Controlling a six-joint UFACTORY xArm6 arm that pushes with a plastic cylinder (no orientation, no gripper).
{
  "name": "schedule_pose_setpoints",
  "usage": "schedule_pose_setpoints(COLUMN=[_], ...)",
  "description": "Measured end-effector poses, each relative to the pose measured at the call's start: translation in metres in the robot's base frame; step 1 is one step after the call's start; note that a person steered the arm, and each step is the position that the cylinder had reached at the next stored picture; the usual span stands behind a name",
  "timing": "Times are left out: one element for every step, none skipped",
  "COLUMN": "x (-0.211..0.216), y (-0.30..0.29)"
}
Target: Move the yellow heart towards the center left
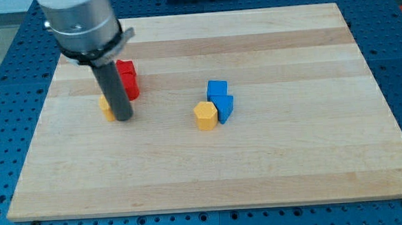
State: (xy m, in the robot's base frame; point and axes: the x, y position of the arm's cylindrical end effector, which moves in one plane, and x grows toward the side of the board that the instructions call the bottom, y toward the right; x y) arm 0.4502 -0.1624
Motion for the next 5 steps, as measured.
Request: schedule_pose_setpoints(x=[-0.012,-0.005,0.003,-0.015,-0.064], y=[-0.020,-0.013,-0.037,-0.071,-0.072])
